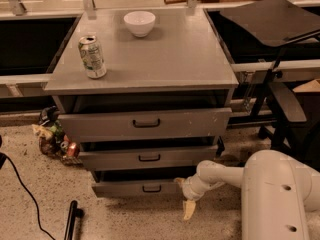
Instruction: Open bottom drawer
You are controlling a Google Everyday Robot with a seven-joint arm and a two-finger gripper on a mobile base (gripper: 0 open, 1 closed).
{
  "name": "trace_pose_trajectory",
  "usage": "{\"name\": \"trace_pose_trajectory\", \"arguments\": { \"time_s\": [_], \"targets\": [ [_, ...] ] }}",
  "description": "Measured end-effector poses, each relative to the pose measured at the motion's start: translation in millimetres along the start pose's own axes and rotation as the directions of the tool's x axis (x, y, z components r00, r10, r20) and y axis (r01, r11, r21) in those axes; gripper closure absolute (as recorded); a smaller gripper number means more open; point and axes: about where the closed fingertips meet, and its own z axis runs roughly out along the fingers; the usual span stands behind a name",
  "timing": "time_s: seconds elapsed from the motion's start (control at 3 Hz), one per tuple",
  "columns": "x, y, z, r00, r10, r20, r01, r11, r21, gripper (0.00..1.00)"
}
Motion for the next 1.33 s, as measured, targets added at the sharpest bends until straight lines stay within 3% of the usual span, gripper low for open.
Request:
{"name": "trace_pose_trajectory", "arguments": {
  "time_s": [0.67,1.33],
  "targets": [
    [11.7,-38.3,21.9,0.999,-0.022,-0.038,0.024,0.9982,0.055,0.0],
    [22.3,-55.3,48.3,0.999,-0.017,-0.045,0.019,0.999,0.041,0.0]
  ]
}}
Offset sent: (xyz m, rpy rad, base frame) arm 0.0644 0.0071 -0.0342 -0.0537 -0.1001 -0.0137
